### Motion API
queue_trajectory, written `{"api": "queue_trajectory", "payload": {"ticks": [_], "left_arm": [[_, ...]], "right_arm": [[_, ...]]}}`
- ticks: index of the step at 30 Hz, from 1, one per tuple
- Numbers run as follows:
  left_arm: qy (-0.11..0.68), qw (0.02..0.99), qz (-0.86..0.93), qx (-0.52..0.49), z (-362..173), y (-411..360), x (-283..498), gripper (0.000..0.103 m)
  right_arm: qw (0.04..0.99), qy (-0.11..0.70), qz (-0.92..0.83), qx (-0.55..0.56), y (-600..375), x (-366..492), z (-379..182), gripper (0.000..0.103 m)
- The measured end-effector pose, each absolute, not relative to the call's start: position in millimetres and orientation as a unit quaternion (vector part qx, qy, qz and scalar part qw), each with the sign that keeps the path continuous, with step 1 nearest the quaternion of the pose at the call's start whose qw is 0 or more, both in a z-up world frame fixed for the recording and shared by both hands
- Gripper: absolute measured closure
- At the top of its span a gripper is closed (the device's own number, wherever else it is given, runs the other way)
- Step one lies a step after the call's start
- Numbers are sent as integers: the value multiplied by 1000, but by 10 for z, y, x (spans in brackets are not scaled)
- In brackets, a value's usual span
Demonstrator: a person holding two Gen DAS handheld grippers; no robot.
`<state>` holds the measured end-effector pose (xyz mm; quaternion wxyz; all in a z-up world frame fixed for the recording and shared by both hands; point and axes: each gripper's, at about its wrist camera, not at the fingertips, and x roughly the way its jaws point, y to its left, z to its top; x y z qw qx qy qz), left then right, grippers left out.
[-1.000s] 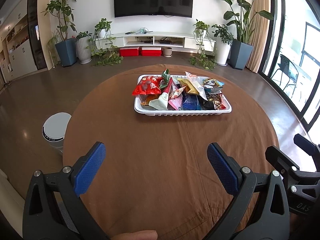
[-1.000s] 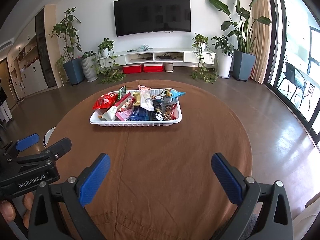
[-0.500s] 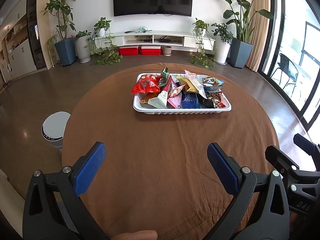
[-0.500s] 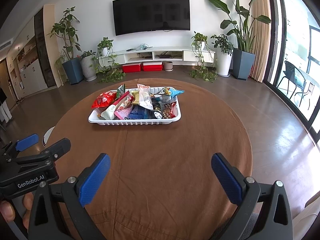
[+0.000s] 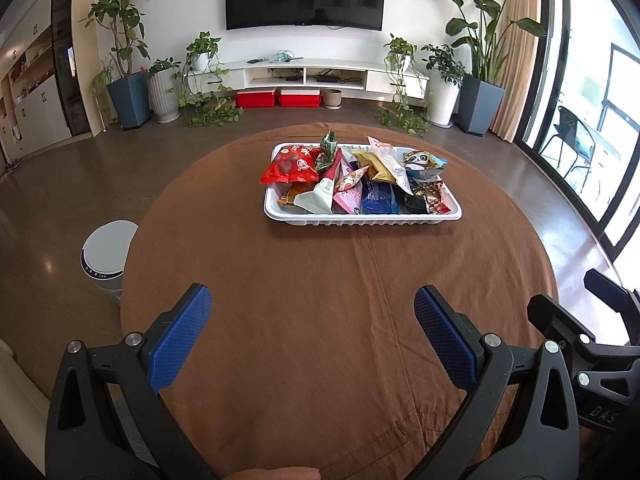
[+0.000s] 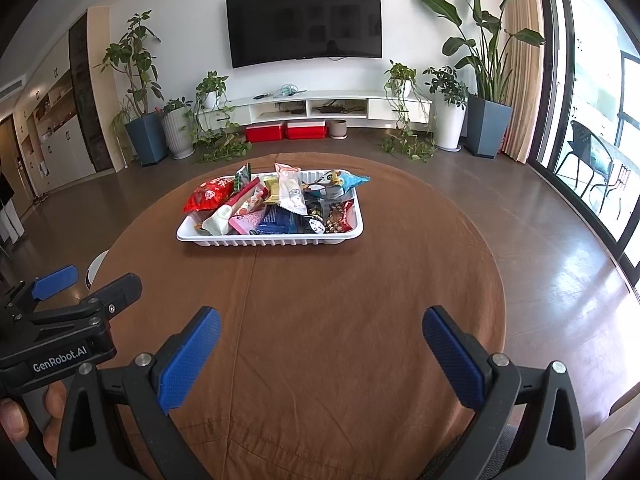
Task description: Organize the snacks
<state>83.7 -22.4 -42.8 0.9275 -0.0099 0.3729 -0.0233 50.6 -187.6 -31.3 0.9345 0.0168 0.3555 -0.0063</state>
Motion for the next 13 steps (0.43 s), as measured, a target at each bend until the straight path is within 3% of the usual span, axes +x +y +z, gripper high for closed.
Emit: {"api": "queue_trajectory", "payload": {"ticks": [13], "left_arm": [[365,931,-24,0,-466,-232,809,0]], "right_arm": [[927,373,-5,34,-1971,488,-443,0]]}}
